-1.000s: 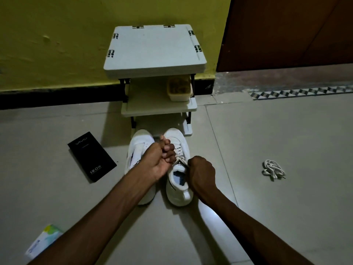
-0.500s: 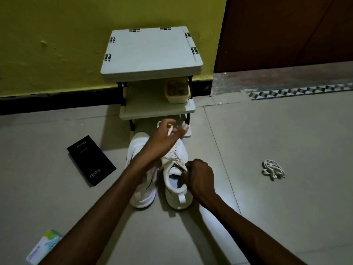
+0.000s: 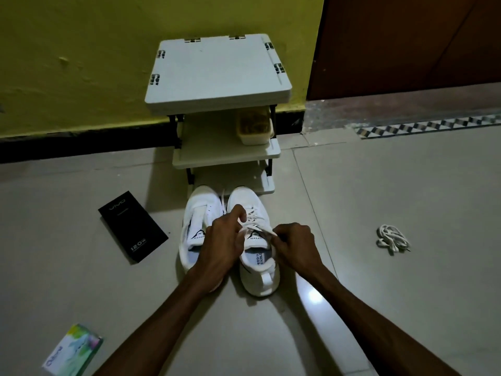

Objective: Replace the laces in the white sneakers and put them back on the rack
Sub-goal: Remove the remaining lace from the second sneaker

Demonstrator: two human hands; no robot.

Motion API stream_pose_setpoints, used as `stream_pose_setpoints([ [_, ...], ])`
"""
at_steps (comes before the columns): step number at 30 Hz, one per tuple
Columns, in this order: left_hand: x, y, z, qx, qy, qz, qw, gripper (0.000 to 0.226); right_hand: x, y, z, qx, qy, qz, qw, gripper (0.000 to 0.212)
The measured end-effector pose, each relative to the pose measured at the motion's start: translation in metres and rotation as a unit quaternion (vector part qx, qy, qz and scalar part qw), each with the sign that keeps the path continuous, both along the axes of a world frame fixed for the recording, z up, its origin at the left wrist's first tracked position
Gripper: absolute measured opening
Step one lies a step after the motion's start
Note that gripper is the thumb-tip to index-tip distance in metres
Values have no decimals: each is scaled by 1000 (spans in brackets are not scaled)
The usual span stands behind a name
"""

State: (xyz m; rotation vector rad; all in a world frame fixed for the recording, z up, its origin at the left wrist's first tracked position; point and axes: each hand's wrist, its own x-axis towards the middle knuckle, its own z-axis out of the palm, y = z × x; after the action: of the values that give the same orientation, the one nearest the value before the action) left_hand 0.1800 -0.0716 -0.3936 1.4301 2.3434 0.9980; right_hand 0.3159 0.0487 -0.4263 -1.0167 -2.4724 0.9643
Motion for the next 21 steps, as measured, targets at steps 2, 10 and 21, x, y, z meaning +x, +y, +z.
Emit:
stream_pose_setpoints([
  [2,-1,4,-5,-6,34,-4,999,16,-2,7,-1,-63,-6,-18,998,36],
  [10,18,18,1,-104,129,-52,985,25,-6,-5,10,-13,-42,-27,999,36],
  [21,-17,15,37,-78,-435,-14,897,21,-11,-30,15,41,-106,-75,991,21],
])
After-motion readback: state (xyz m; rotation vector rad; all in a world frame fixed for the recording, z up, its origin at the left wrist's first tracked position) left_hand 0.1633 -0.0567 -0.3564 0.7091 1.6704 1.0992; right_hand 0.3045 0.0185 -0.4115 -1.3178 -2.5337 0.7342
